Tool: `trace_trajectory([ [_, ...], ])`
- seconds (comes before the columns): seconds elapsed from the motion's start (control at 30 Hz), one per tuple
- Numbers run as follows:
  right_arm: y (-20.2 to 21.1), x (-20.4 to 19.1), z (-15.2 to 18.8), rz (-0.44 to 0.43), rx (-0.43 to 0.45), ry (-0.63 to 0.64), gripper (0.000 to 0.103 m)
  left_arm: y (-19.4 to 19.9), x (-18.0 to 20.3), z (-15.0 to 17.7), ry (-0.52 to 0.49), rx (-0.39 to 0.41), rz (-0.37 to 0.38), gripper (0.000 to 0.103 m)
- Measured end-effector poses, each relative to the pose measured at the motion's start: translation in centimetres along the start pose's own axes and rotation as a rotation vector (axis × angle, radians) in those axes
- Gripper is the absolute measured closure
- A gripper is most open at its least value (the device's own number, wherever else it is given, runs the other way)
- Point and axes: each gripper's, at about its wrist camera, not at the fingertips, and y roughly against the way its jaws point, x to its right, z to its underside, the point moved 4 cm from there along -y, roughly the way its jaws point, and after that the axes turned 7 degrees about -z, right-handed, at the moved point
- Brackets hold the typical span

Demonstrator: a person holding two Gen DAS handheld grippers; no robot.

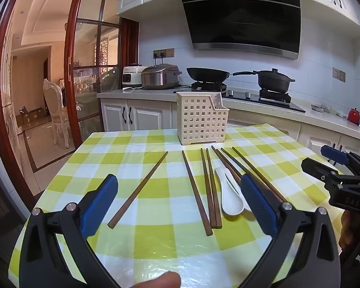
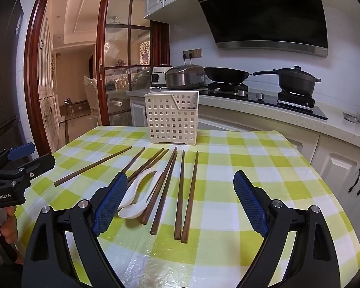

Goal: Organize utensils

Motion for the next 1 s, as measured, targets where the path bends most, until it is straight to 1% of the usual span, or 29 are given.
trace_trajectory([
  [1.0,0.05,0.28,0.08,-0.003,0.0,-0.006,0.019,0.03,0.27,0.2,-0.003,0.005,0.002,0.004],
])
